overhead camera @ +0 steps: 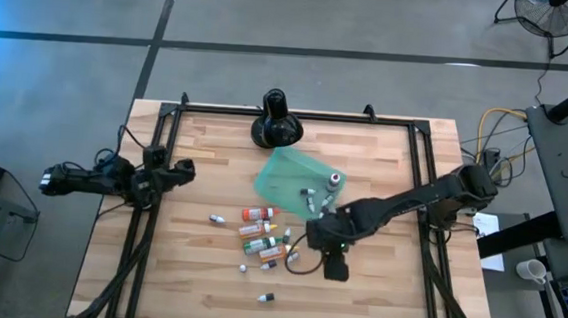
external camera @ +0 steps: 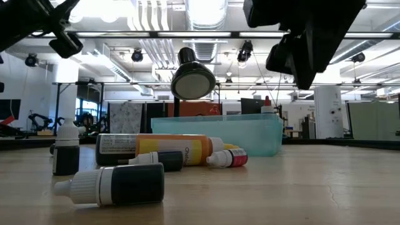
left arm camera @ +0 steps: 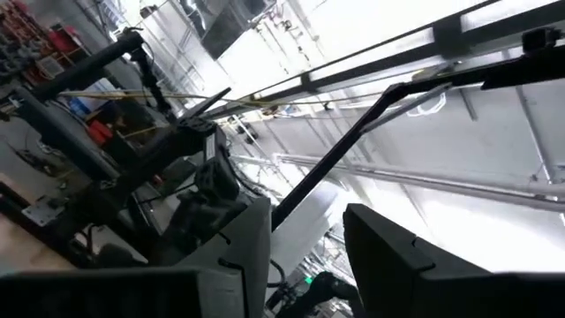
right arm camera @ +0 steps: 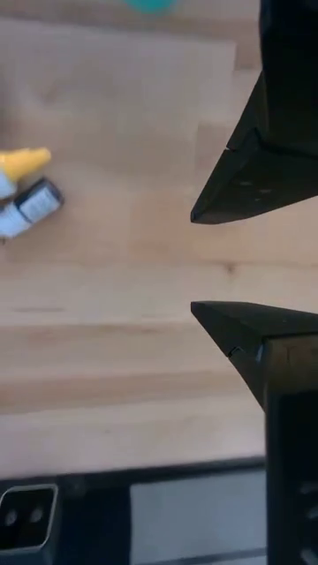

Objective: Pick & Place food coloring
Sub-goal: Put the small black food coloring bottle into the green bin

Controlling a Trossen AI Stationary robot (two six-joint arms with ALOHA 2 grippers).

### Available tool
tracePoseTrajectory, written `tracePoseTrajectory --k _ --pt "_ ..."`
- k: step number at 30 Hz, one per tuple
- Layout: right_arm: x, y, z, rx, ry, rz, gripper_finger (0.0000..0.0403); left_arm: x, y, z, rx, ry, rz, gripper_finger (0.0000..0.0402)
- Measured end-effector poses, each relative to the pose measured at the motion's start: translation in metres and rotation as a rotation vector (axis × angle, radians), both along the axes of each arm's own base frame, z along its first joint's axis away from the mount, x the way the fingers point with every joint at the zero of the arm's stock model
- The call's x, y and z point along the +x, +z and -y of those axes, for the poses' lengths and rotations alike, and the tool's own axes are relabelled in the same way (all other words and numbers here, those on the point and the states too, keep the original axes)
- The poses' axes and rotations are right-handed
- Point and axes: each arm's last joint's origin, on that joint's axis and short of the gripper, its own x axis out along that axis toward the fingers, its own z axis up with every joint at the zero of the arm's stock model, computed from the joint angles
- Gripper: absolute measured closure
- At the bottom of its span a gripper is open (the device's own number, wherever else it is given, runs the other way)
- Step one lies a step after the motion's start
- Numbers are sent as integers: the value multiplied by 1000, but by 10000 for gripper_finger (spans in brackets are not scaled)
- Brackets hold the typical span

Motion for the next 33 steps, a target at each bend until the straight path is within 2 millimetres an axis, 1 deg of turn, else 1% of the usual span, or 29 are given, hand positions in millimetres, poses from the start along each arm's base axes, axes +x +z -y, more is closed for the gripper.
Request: tracePoseTrajectory --k 3,7,10,12,16,17,19,24,29,33 --pt "-1 0 -8 14 -8 7 255 0 1 -1 -35 34 7 284" --pt "-2 1 -12 17 0 7 257 -2 5 -4 -122 91 43 284" --pt "-3 0 -12 18 -7 3 262 0 9 -5 -82 144 -13 284" --pt "-3 -2 -12 14 -6 0 264 3 11 -5 -23 171 -126 284" --pt "-5 -4 -11 10 -4 -10 266 12 -1 -5 149 214 -567 284" --pt "-5 -5 -11 9 -4 -14 266 12 -2 -5 206 220 -652 284" --pt "-6 -5 -11 13 0 -26 266 15 -5 -4 306 217 -768 284" --pt "-13 -9 -14 68 18 -109 268 32 -13 0 496 91 -899 284" --pt "-27 -15 -21 56 43 -204 264 50 -31 3 705 8 -1052 284" --pt "-38 -24 -24 44 67 -236 262 67 -38 6 760 -45 -1162 284"
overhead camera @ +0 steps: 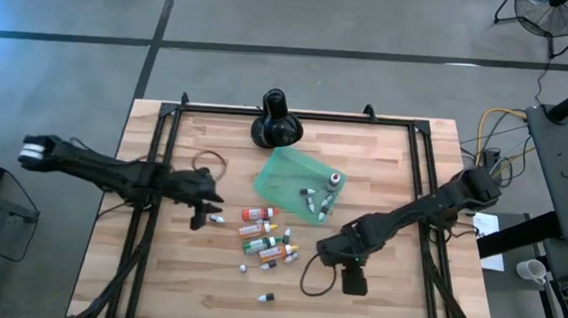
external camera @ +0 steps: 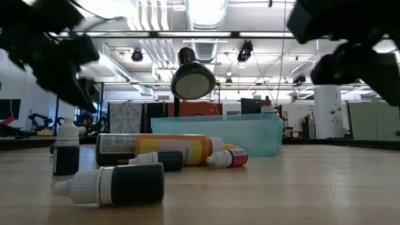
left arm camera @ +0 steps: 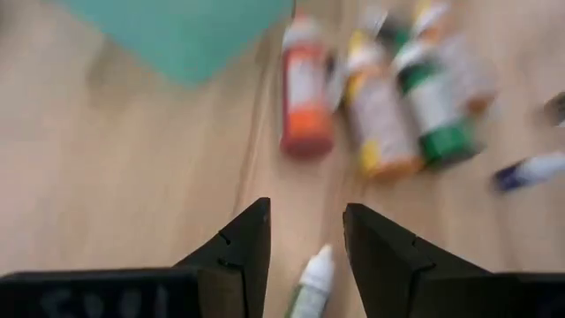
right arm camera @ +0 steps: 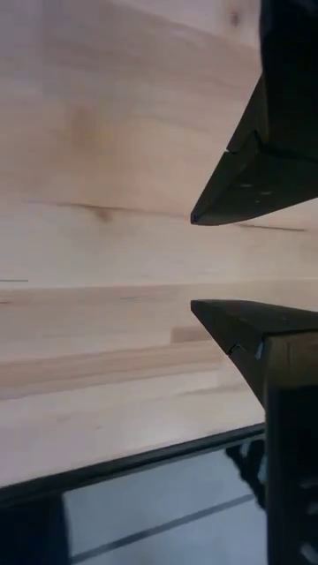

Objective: Pick & Place food coloring
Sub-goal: Put the small black food coloring bottle into the green bin

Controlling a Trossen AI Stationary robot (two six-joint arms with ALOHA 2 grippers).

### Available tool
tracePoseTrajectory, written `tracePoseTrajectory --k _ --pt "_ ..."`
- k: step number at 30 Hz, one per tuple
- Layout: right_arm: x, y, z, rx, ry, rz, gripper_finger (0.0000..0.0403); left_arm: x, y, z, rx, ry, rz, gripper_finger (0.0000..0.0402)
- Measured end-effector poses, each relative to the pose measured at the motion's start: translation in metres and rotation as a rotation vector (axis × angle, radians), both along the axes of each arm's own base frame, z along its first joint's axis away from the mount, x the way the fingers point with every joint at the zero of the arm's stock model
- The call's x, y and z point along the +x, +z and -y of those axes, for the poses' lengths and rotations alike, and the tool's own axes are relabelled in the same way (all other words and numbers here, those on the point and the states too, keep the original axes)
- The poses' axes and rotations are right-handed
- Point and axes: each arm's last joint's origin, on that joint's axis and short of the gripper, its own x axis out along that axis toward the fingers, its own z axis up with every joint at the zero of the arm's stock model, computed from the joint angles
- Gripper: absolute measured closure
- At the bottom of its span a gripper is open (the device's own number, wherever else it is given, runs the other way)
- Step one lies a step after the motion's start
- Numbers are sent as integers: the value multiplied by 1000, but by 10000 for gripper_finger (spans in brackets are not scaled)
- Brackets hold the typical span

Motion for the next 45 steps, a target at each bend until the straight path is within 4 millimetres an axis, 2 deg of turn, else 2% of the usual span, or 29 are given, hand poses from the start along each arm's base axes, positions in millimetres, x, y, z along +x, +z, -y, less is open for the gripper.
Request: tracePoseTrajectory --k 4,8,12,16,23,29,41,45 --pt "-26 0 10 2 -18 -5 265 25 13 3 9 -21 -78 284" --pt "-49 -2 21 -4 -21 0 270 43 18 4 84 -71 -312 284" --pt "-60 -3 27 -14 -29 66 271 58 24 6 113 -113 -483 284" --pt "-64 -12 30 -37 -35 121 272 72 23 14 68 -190 -524 284" --pt "-69 -29 33 -32 -34 141 271 79 7 26 84 -238 -625 284" --pt "-72 -38 34 -26 -35 155 275 76 -5 27 83 -224 -693 284" --pt "-73 -42 35 -25 -18 173 278 80 -27 26 121 -174 -771 285" --pt "-73 -41 35 -23 -26 173 276 81 -28 26 109 -135 -771 303"
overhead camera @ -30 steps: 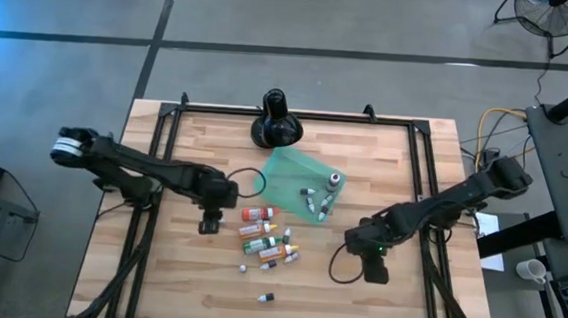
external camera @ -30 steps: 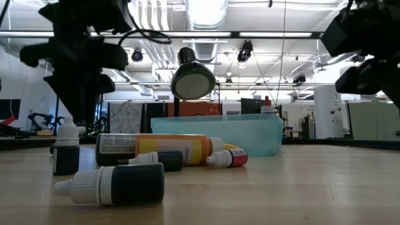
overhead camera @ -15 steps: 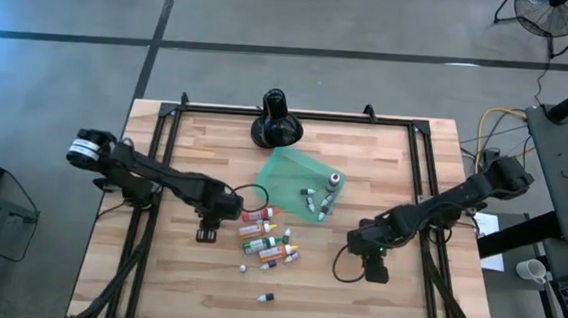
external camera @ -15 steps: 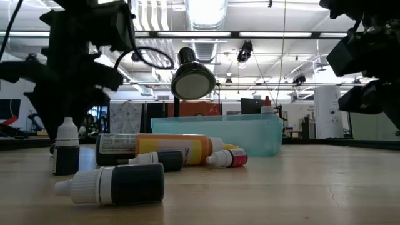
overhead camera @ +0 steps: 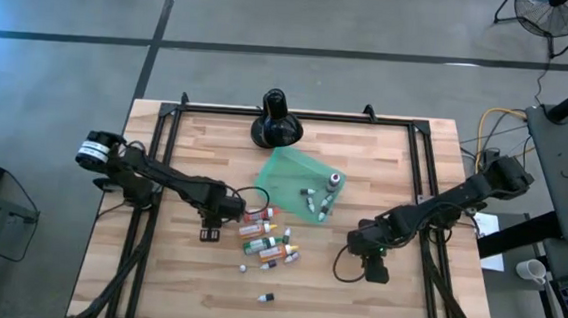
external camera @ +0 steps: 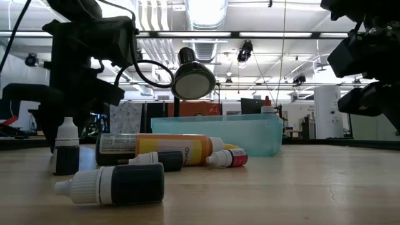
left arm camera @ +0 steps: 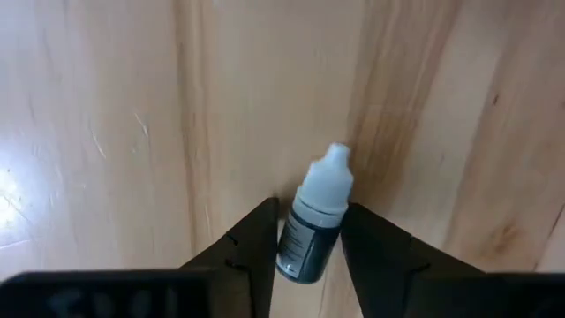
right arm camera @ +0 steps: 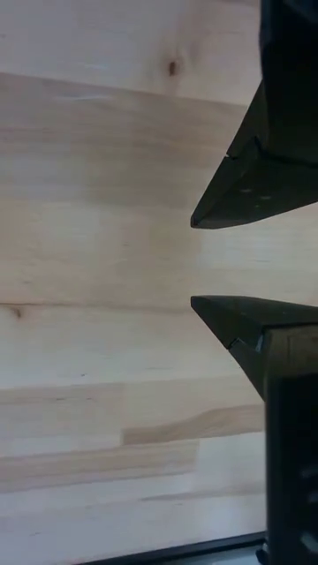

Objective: Pick & Place food coloring
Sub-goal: Put the small black food coloring bottle into the green bin

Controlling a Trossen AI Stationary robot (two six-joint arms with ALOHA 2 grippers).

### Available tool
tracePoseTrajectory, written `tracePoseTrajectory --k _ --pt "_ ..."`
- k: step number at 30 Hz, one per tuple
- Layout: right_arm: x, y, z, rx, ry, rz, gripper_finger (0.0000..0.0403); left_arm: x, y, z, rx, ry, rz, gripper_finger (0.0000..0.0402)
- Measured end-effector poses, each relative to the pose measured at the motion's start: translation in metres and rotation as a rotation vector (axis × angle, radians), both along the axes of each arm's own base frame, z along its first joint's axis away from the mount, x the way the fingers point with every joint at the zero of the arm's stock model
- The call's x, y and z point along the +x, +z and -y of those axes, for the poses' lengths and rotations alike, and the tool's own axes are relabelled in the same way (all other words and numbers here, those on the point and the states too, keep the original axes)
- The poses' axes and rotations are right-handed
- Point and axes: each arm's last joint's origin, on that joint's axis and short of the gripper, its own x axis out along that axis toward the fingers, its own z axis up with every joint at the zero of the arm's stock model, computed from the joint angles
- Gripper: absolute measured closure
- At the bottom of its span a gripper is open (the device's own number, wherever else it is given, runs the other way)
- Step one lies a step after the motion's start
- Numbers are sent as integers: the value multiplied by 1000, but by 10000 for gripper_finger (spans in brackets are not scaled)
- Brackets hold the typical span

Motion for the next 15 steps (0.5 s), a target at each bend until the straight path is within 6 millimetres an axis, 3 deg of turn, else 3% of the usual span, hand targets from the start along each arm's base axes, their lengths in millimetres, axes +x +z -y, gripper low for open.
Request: tracePoseTrajectory --k 7,15 --pt "2 4 1 -19 -25 23 287 0 9 0 -16 85 77 360" --pt "0 35 22 -37 -167 200 313 -3 41 -4 74 235 314 348"
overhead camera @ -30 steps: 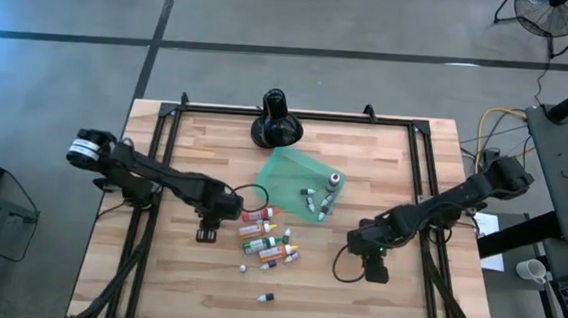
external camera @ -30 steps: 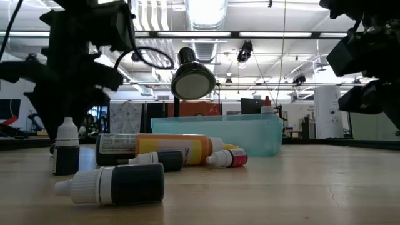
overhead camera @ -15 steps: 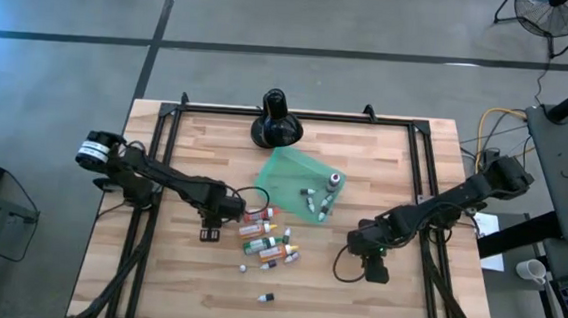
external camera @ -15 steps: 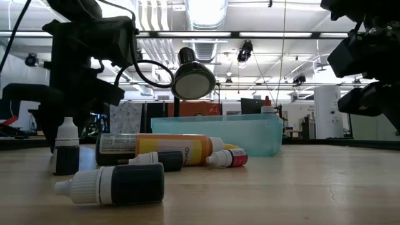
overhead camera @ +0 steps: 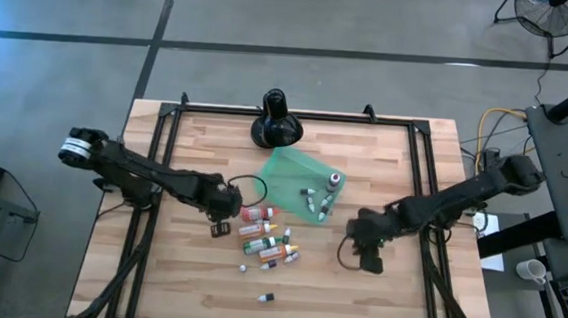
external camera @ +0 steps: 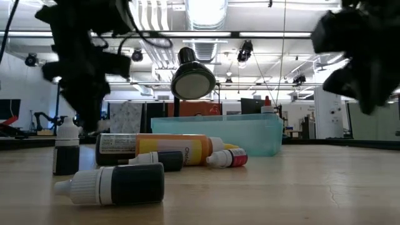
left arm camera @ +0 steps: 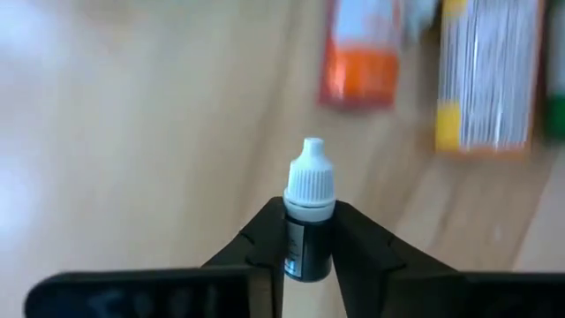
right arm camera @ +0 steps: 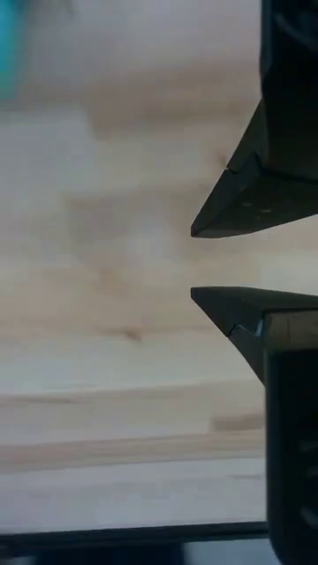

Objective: Pick & Place food coloring
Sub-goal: Put the small black food coloring bottle into the green bin

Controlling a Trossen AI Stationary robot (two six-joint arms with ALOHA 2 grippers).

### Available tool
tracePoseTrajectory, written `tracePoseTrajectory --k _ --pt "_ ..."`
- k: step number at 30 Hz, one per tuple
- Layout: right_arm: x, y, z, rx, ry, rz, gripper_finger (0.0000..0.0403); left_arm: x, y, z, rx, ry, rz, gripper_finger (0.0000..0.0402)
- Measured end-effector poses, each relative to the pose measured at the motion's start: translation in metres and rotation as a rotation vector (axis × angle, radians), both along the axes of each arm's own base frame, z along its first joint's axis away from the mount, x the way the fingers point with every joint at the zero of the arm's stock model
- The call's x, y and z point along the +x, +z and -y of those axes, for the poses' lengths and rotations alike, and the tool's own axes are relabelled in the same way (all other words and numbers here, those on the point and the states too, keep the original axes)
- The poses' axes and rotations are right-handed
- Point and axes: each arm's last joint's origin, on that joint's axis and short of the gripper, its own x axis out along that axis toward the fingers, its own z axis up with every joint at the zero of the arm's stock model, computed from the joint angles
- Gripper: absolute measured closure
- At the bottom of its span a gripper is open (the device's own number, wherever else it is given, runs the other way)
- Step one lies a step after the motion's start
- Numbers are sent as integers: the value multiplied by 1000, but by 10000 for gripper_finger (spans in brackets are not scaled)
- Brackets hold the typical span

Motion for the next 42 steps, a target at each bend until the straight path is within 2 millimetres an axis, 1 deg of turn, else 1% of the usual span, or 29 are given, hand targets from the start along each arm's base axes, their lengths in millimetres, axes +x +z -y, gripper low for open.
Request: tracePoseTrajectory --k 5,7,10,12,14,19,22,25,27,32,36,42 --pt "-5 30 35 -37 -144 183 316 -2 29 -5 106 52 236 348" --pt "-4 43 50 -34 -194 290 313 0 37 -6 138 52 327 348" --pt "2 58 69 -21 -227 455 309 9 47 -7 154 24 459 348" --pt "8 66 77 -29 -234 513 305 18 49 -6 169 -1 524 348" --pt "17 72 81 -64 -210 519 302 26 47 -6 185 -23 568 348" --pt "47 81 81 -152 -100 530 290 48 35 -8 202 -19 639 348" --pt "66 81 85 -172 -86 505 281 59 29 -10 198 -13 682 348" --pt "86 82 87 -186 -46 499 270 65 26 -11 194 -16 719 348" --pt "100 83 89 -194 -16 495 261 68 26 -11 206 -27 730 348" --pt "126 82 97 -231 37 410 242 72 24 -13 229 -42 753 348" --pt "142 84 104 -253 61 375 234 77 20 -14 241 -58 761 348" --pt "158 78 113 -268 102 323 229 79 20 -16 261 -73 771 348"
